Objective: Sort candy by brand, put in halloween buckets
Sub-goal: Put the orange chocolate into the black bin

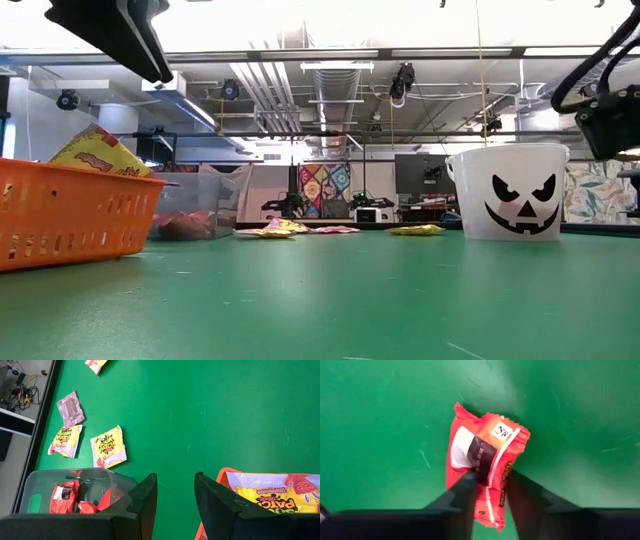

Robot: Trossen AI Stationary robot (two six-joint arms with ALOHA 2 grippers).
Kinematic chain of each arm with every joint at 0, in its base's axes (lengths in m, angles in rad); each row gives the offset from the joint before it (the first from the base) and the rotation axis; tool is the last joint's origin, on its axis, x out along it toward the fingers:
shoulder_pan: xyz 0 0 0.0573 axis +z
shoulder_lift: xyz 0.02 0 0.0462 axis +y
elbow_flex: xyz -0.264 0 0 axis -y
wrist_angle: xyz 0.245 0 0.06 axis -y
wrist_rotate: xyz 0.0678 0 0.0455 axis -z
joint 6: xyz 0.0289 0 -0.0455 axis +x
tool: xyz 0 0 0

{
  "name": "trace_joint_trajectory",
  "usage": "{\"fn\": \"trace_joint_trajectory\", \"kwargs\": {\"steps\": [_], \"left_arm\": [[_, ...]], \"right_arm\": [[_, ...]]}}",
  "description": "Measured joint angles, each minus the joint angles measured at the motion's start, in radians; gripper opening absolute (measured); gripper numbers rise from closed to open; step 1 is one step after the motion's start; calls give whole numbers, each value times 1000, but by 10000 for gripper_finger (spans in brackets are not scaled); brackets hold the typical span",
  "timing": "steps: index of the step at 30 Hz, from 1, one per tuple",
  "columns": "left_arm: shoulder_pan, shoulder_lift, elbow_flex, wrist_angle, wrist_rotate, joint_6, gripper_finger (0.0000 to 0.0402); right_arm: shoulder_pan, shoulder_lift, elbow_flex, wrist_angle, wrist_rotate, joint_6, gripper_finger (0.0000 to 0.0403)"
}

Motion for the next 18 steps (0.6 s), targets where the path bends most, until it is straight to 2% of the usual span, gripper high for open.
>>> {"fn": "trace_joint_trajectory", "kwargs": {"steps": [4,7,10,13,18], "left_arm": [[0,0,0,7,0,2,115],[0,0,-10,63,-1,50,115],[0,0,-40,205,0,157,115],[2,0,-83,381,0,288,115],[40,-2,-152,638,1,394,115]], "right_arm": [[0,-27,26,-5,16,-1,20],[0,-49,63,-8,74,-11,16],[-5,-57,117,-3,180,-84,13],[-31,-40,176,24,305,-230,12],[-90,7,246,241,521,-595,12]]}}
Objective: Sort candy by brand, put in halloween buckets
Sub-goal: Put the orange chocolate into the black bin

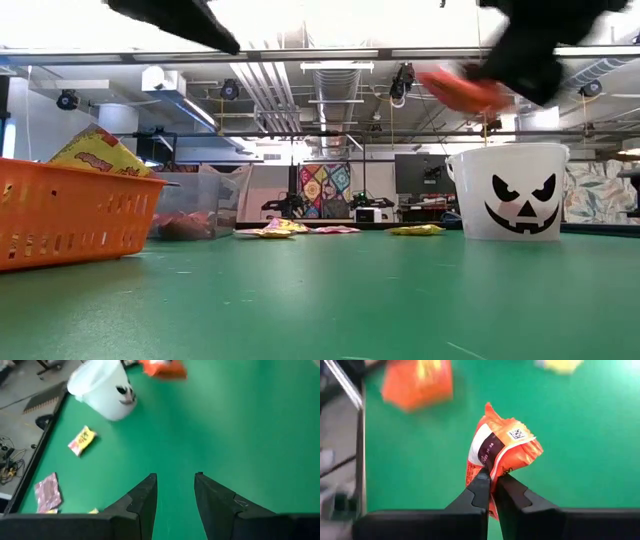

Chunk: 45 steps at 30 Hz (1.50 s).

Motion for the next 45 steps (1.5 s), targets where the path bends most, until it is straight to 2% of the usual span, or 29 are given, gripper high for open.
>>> {"fn": "trace_joint_trajectory", "kwargs": {"steps": [5,8,12,17,21,24,26,31,35,39,43,45], "left_arm": [[58,-2,-66,239,0,17,120],[88,-2,-107,395,0,51,128],[117,-2,-157,611,0,113,140],[144,-3,-202,790,0,153,150],[162,-3,-204,808,0,155,151],[162,-3,-205,807,1,168,141],[160,-3,-205,807,0,178,119],[159,-3,-205,797,-8,199,19],[158,-3,-203,797,-42,206,22],[159,-31,-194,703,-88,209,9],[160,-104,-174,562,-136,202,8],[165,-153,-161,395,-196,168,11]], "right_arm": [[-42,70,13,327,184,-443,12],[-71,130,13,547,203,-651,12],[-103,216,14,771,207,-843,12],[-122,313,67,844,209,-996,12],[-127,371,133,846,209,-1064,12],[-129,398,174,829,210,-1092,12],[-133,407,200,792,209,-1090,12],[-146,415,234,710,220,-989,13],[-160,386,240,655,179,-903,22],[-180,326,245,532,180,-816,60],[-225,270,303,318,186,-682,108],[-252,262,341,209,187,-630,129]]}}
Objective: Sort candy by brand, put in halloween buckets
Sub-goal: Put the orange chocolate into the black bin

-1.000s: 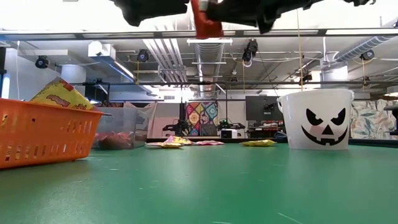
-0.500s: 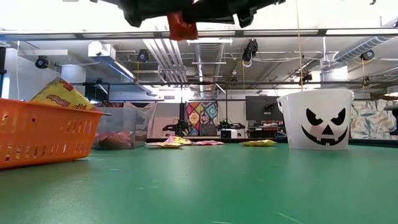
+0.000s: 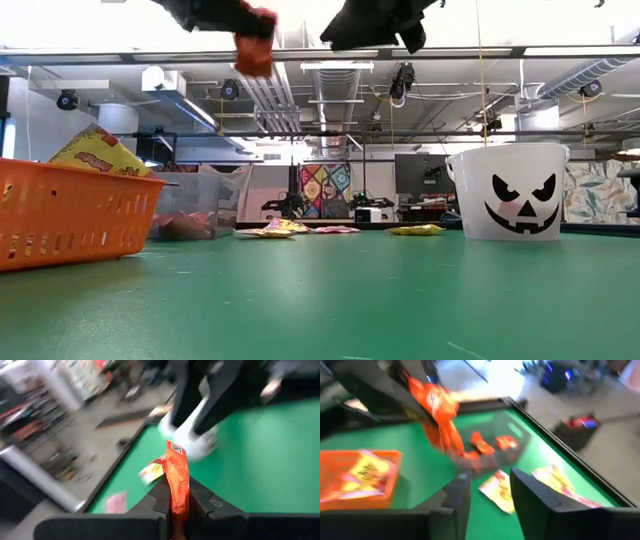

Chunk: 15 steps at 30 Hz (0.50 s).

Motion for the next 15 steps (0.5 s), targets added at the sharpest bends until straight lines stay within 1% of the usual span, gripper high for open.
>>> {"fn": "trace_joint_trajectory", "kwargs": {"steps": [2,4,6,7,8,10,12,15], "left_arm": [[21,-47,28,-212,-33,-83,11],[61,-92,54,-453,-33,-209,10],[117,-127,69,-644,-5,-329,9],[154,-140,68,-722,11,-368,9],[190,-152,64,-764,26,-388,9],[260,-167,47,-792,66,-394,9],[335,-172,27,-794,115,-381,9],[419,-163,4,-787,159,-383,17]], "right_arm": [[-29,-1,37,-106,-1,36,146],[-62,7,68,-155,-2,70,160],[-98,9,84,-179,-26,80,169],[-121,16,86,-175,-59,76,173],[-145,23,89,-159,-99,71,176],[-189,34,91,-163,-172,70,179],[-234,50,93,-149,-232,81,181],[-295,83,93,-135,-327,116,181]]}}
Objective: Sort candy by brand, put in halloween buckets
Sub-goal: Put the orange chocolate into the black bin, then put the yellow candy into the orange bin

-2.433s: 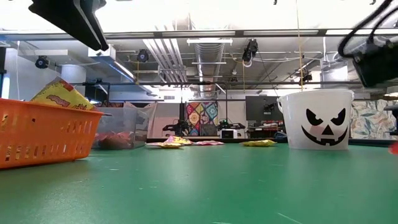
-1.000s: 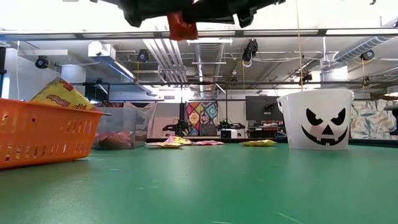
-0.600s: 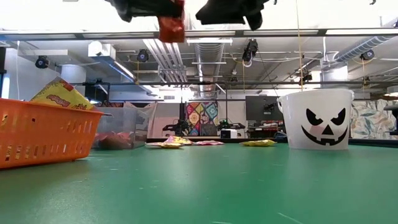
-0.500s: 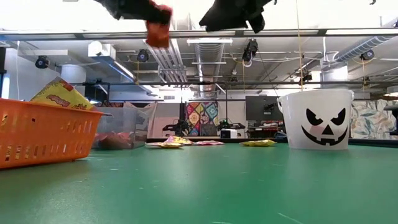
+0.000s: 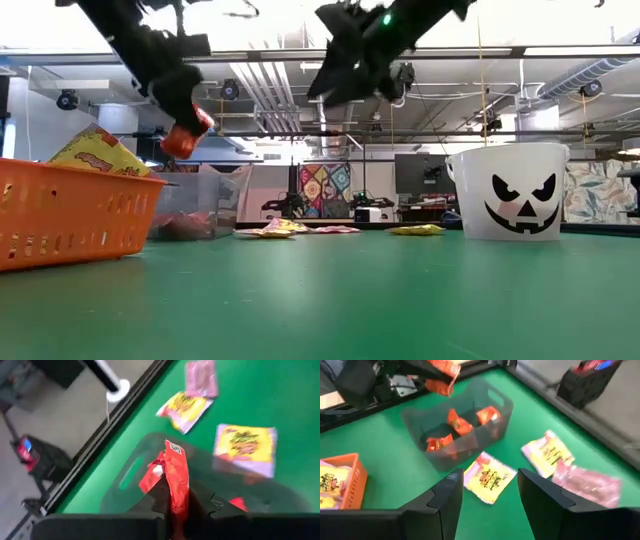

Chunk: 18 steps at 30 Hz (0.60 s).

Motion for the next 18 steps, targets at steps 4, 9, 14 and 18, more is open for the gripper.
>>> {"fn": "trace_joint_trajectory", "kwargs": {"steps": [4,9,14,18], "left_arm": [[56,6,-26,6,74,16,48],[58,5,-41,9,75,27,91],[58,-3,-41,15,75,29,115],[56,-8,-41,14,74,29,120]], "right_arm": [[-61,53,2,7,-91,13,187],[-100,147,60,8,-93,17,200],[-117,271,185,-78,-93,12,206],[-120,350,276,-169,-96,2,206]]}}
